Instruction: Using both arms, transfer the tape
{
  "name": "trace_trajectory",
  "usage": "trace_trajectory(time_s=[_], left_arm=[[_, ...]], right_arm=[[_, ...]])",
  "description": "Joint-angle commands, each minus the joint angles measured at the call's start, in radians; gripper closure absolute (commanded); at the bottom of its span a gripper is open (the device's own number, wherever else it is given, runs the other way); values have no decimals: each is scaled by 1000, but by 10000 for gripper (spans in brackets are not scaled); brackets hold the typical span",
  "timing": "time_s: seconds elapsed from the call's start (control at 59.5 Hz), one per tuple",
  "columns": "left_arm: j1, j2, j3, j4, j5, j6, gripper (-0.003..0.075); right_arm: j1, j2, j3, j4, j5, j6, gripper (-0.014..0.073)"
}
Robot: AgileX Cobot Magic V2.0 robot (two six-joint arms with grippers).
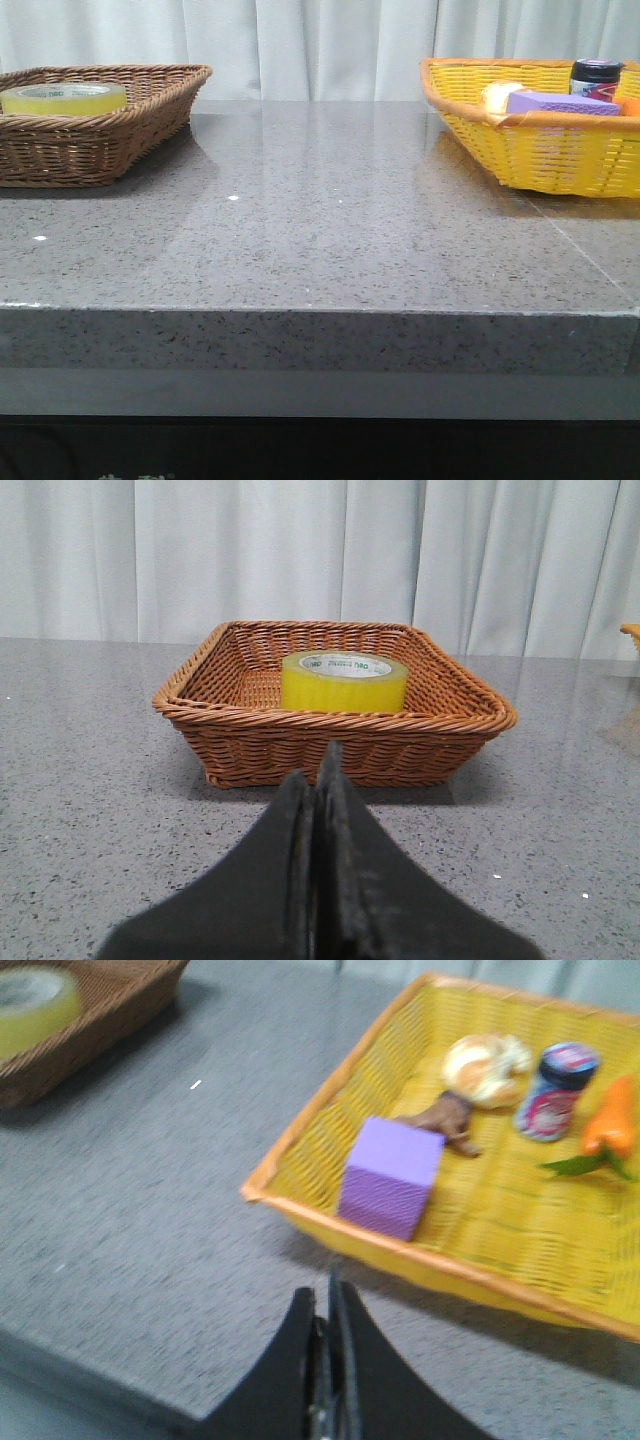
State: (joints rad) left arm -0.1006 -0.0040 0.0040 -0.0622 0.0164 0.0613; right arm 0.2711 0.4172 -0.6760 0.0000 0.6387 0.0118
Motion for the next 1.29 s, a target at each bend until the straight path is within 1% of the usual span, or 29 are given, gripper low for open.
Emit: trace_trajectory(time_s=[0.0,0.151,0.319,0.487,0.588,0.773,1.276], left_arm=[[3,-18,8,-10,-82,-1,741],[3,-18,8,-10,-82,-1,741],[3,-18,8,-10,-82,-1,741],[3,-18,8,-10,-82,-1,741],[3,-18,8,-10,-82,-1,741],[3,-18,8,-10,-82,-1,741],[3,-18,8,-10,-82,-1,741]], right_arm=[[-73,-73,75,-15,-204,-2,662],[-182,-214,291,37,-383,-2,662],[-253,-334,487,91,-481,-2,662],[-272,-409,627,99,-548,-2,662],[-272,-441,695,99,-619,-2,662],[-273,-451,697,99,-648,-2,662],[-273,-450,697,99,-639,-2,662]])
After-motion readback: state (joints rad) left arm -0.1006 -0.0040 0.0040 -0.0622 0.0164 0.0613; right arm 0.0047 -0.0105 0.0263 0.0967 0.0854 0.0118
